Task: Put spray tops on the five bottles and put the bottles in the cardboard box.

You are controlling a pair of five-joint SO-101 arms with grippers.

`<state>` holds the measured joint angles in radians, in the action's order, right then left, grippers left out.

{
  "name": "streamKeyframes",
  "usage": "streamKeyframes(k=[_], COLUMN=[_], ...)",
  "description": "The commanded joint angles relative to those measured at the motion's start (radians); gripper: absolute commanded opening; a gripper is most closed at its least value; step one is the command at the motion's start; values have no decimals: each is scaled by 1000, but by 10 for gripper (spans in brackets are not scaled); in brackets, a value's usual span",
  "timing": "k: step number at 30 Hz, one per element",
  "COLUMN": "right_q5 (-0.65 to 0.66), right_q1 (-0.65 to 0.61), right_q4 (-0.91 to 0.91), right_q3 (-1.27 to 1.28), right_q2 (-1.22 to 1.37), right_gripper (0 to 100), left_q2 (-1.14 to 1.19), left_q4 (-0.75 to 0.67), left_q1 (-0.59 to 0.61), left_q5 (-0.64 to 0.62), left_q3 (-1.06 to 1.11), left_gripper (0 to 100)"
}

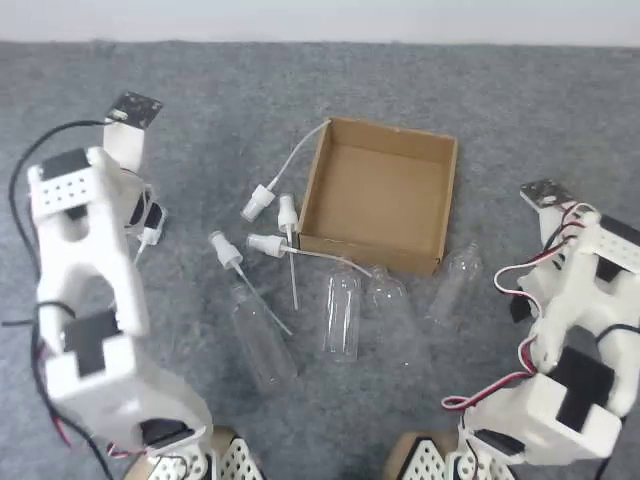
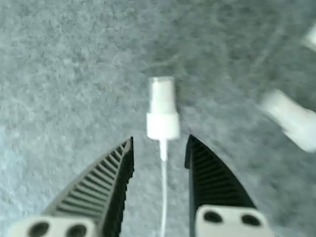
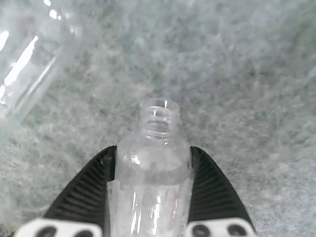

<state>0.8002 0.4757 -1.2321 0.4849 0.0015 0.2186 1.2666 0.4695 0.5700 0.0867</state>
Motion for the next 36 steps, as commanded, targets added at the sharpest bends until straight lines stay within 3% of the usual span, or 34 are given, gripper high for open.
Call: streamKeyframes(k=[1, 11, 20, 27, 33, 36], right_q5=[15, 15, 15, 15, 2, -115], right_q1=[7, 8, 2, -81, -225, -340], right_q4=[12, 39, 39, 39, -19, -94], right_q3=[-12, -9, -15, -25, -270, -393], right_q2=[-68, -67, -77, -79, -93, -153], right_gripper=[6, 6, 6, 6, 6, 6], left_q2=[147, 344, 370, 118, -196, -373], left_q4=[-18, -18, -9, 121, 239, 247], left_q1=[-5, -54, -23, -14, -18, -18], left_q5=[18, -29, -43, -91, -160, -187], left_q3=[-176, -292, -292, -288, -274, -217], left_gripper=[160, 156, 50, 15, 16, 16])
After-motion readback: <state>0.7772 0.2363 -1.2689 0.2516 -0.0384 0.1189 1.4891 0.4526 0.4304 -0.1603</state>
